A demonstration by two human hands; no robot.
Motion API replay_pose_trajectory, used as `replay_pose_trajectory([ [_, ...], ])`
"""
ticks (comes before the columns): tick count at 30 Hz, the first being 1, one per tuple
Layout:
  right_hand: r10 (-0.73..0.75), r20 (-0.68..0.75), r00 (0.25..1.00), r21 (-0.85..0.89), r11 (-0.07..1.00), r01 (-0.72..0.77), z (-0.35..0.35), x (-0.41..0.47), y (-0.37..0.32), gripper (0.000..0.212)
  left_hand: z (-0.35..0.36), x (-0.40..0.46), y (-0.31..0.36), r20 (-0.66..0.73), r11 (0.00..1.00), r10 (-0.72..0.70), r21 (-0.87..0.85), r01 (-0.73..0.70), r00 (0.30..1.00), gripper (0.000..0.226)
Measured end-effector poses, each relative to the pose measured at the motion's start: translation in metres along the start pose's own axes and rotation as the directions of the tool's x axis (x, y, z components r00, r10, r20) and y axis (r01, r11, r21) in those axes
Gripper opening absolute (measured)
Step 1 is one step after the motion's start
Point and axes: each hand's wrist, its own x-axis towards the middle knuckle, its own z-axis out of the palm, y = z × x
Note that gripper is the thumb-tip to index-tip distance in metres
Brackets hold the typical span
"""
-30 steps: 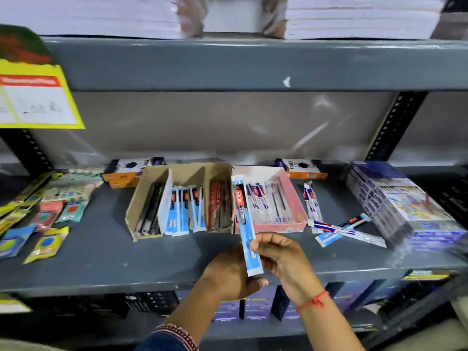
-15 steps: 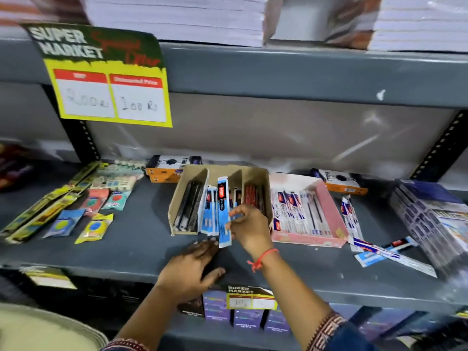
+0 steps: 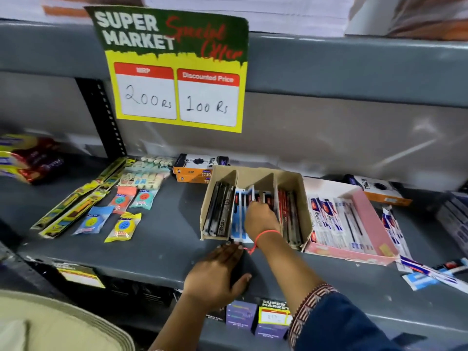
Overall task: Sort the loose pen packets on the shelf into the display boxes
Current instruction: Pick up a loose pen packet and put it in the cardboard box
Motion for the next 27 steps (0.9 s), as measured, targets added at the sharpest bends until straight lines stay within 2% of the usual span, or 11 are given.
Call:
replay_pose_trajectory([
  [5, -0.003, 0.004, 1.0, -0.113, 0.994, 0.003, 0.007, 0.006, 0.006, 0.033, 0.001, 0.001, 0.0, -0.008, 1.0, 0.019, 0.011, -0.019, 1.0, 0.059],
  [10, -0.124, -0.03, 0.992, -0.278, 0.954, 0.111, 0.008, -0.002, 0.004, 0.03, -0.001, 0.001, 0.001, 0.008, 1.0, 0.001, 0.012, -0.001, 1.0, 0.058],
  [14, -0.23, -0.103, 0.968, -0.334, 0.924, 0.185, 0.007, -0.017, 0.006, 0.033, -0.001, 0.002, 0.002, 0.027, 1.0, -0.012, 0.019, 0.012, 1.0, 0.063],
  [18, -0.288, -0.17, 0.943, -0.3, 0.926, 0.228, 0.005, -0.038, 0.019, 0.037, 0.0, 0.003, 0.005, 0.052, 0.999, -0.045, 0.012, 0.044, 0.998, 0.08],
  [23, -0.345, -0.313, 0.885, -0.217, 0.933, 0.287, -0.006, -0.056, 0.051, 0.026, 0.01, 0.005, 0.018, 0.039, 0.999, -0.017, 0.052, 0.015, 0.999, 0.064],
  [25, -0.337, -0.381, 0.861, -0.244, 0.935, 0.258, -0.01, -0.059, 0.067, 0.024, 0.012, 0.007, 0.029, 0.061, 0.998, -0.025, 0.061, 0.021, 0.998, 0.074],
  [27, -0.337, -0.486, 0.806, -0.262, 0.937, 0.233, -0.016, -0.062, 0.082, 0.021, 0.012, 0.01, 0.042, 0.102, 0.997, -0.023, 0.069, 0.016, 0.995, 0.099],
])
